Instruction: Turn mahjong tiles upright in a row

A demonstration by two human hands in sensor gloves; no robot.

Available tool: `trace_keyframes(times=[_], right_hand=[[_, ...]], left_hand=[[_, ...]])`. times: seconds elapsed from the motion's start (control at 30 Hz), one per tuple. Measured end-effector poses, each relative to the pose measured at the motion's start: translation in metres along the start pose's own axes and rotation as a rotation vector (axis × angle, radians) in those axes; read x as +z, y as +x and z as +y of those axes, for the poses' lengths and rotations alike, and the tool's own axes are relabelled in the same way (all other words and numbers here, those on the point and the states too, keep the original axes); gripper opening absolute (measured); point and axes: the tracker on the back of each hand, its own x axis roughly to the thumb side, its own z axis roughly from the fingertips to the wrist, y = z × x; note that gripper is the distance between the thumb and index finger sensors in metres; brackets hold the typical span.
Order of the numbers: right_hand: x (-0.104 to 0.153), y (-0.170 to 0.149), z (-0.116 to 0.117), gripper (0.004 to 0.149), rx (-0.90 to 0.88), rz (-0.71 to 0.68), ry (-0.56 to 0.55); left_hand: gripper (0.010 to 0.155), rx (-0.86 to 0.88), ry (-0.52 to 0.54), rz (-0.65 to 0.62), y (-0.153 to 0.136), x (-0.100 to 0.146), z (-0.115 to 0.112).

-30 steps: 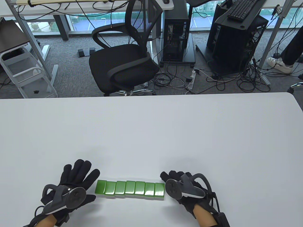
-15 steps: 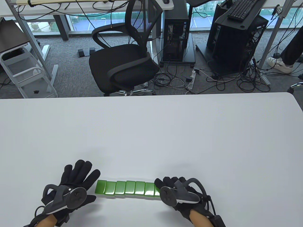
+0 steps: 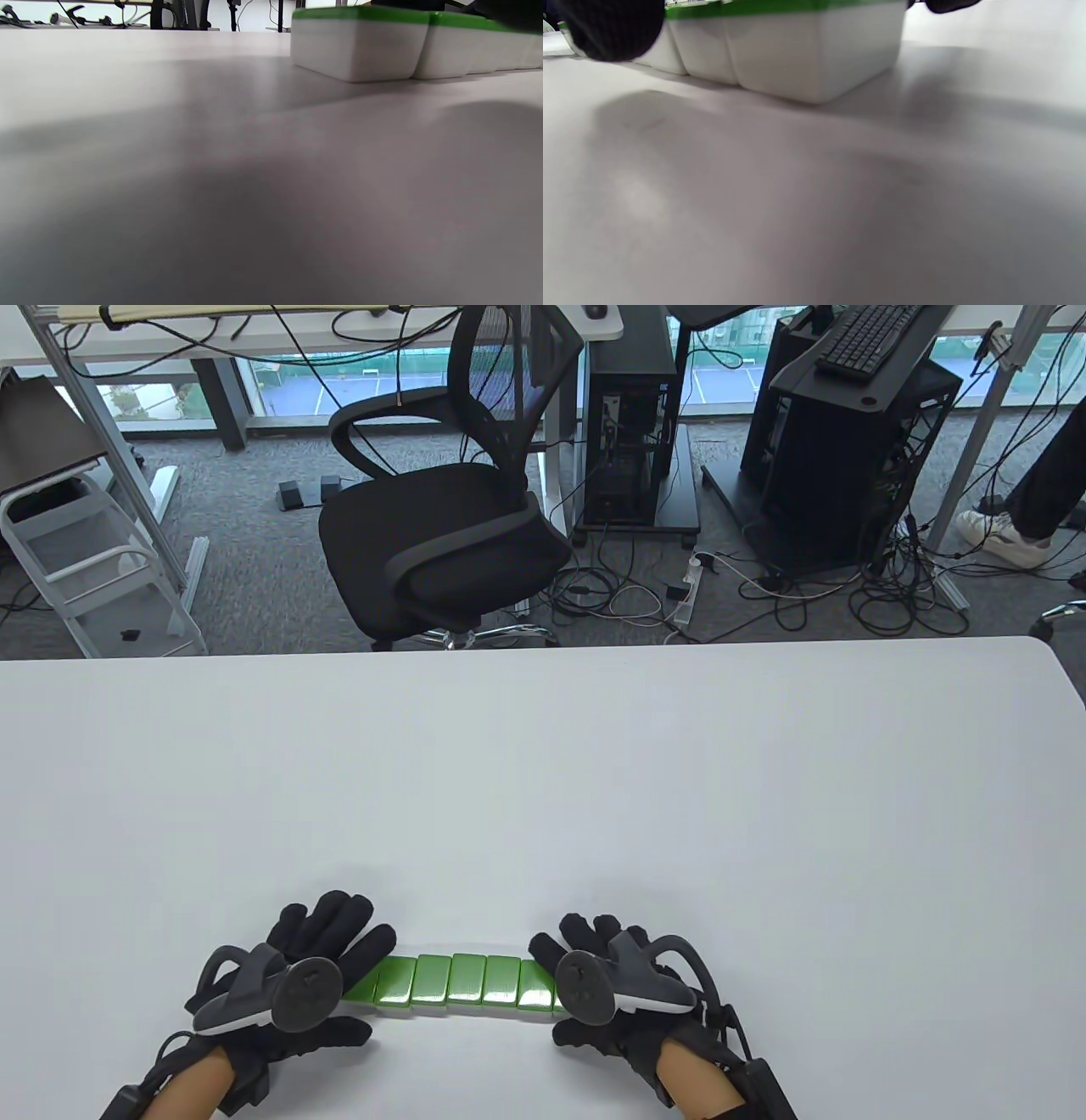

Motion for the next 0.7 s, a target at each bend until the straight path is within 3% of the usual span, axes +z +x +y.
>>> trace_keyframes(times=[0.2, 0.4, 0.7], right_hand=[[-0.021, 0.007, 0.009, 0.090, -0.059, -0.019, 0.039], [-0.024, 0.005, 0.015, 0.085, -0.048, -0.009, 0.108], [-0.024, 0.005, 0.017, 0.083, -0.026, -0.007, 0.127]], left_hand=[[0.102, 0.051, -0.124, -0.015, 0.002, -0.029, -0.007], [0.101, 0.090, -0.283, -0.046, 0.002, -0.051, -0.017], [0.091, 0.226, -0.287, -0.020, 0.000, -0.051, -0.022]])
